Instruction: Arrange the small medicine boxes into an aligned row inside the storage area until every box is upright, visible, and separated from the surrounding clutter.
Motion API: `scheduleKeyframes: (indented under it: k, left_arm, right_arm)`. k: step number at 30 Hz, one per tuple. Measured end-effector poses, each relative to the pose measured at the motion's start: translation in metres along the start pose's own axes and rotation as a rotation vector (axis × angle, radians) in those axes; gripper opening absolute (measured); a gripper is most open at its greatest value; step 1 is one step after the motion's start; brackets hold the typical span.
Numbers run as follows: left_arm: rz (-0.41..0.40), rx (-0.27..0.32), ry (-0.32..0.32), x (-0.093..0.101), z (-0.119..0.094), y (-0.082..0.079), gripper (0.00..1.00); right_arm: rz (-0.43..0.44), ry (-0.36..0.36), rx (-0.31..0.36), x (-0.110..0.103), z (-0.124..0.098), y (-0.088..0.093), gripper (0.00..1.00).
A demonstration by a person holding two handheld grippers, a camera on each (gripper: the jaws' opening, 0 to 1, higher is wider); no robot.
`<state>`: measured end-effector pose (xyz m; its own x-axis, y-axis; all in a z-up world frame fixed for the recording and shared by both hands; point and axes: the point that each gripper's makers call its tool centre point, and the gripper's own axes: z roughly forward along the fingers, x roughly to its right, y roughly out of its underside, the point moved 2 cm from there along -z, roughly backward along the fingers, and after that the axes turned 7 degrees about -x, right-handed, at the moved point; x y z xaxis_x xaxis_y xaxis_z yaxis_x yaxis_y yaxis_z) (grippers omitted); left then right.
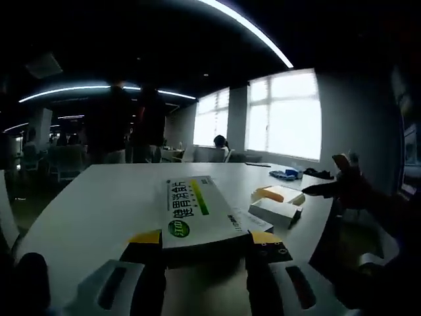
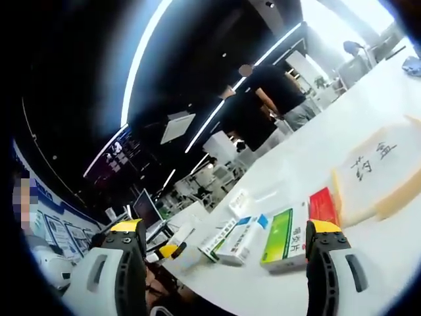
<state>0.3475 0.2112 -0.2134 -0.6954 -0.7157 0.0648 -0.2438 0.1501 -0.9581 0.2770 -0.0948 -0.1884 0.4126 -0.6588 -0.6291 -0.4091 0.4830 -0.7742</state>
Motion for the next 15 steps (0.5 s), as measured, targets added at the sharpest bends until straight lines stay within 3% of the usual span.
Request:
scheduleKeyframes:
  k: [15]
  left_arm:
    - [0.053, 0.012, 0.047, 0.021, 0.009, -0.018, 0.46]
  right_arm:
    - [0.019, -0.014, 0.003, 0.003, 0.000, 0.001, 0.99]
